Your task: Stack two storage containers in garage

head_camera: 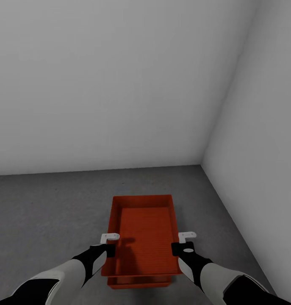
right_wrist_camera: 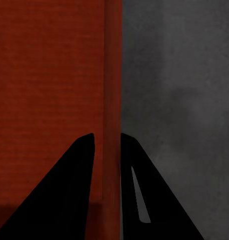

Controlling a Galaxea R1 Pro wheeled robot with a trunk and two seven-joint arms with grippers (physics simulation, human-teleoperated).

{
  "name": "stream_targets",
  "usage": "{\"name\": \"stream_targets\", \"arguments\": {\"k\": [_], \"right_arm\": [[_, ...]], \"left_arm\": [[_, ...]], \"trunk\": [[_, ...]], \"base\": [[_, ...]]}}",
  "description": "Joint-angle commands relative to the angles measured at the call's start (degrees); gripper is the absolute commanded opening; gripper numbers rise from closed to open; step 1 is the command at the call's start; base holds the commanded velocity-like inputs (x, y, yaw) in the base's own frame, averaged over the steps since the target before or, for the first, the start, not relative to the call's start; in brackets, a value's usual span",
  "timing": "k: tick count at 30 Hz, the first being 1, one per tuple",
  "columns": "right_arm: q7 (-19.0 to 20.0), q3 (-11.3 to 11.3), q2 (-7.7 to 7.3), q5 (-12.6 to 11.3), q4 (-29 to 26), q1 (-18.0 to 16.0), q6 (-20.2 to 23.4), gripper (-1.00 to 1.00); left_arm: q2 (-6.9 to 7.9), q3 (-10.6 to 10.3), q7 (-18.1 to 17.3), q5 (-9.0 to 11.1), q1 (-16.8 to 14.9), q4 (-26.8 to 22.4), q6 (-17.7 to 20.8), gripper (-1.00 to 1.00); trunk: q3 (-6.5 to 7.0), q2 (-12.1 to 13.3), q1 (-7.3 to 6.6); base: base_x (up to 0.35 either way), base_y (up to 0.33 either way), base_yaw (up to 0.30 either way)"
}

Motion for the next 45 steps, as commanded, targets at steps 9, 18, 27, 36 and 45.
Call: {"name": "stream_targets", "arguments": {"k": [9, 18, 27, 36, 45], "right_arm": [[-0.07, -0.35, -0.24, -0.87, 0.05, 0.0, -0.05, -1.0], [-0.04, -0.36, -0.24, -0.89, 0.05, 0.0, 0.05, -1.0], [-0.07, -0.37, -0.24, -0.89, 0.05, 0.0, -0.04, -1.0], [-0.05, -0.36, -0.24, -0.89, 0.03, 0.0, -0.04, -1.0], [-0.06, -0.37, -0.24, -0.89, 0.01, 0.0, -0.04, -1.0]], "left_arm": [[0.52, 0.11, 0.5, 0.07, 0.0, -0.28, 0.17, -1.0], [0.52, 0.11, 0.54, 0.0, -0.01, -0.28, 0.15, -1.0], [0.52, 0.11, 0.55, -0.06, 0.02, -0.28, 0.15, -1.0], [0.49, 0.11, 0.58, -0.01, 0.01, -0.26, 0.15, -1.0], [0.45, 0.11, 0.62, 0.0, 0.01, -0.28, 0.15, -1.0]], "trunk": [[-0.04, -0.02, 0.0], [-0.04, -0.02, 0.0], [-0.76, -1.63, 0.87], [-2.38, -5.24, 2.85], [-3.46, -7.64, 4.17]], "base": [[0.0, 0.0, 0.0], [0.0, 0.0, 0.0], [0.0, 0.0, 0.0], [0.0, 0.0, 0.0], [0.0, 0.0, 0.0]]}}
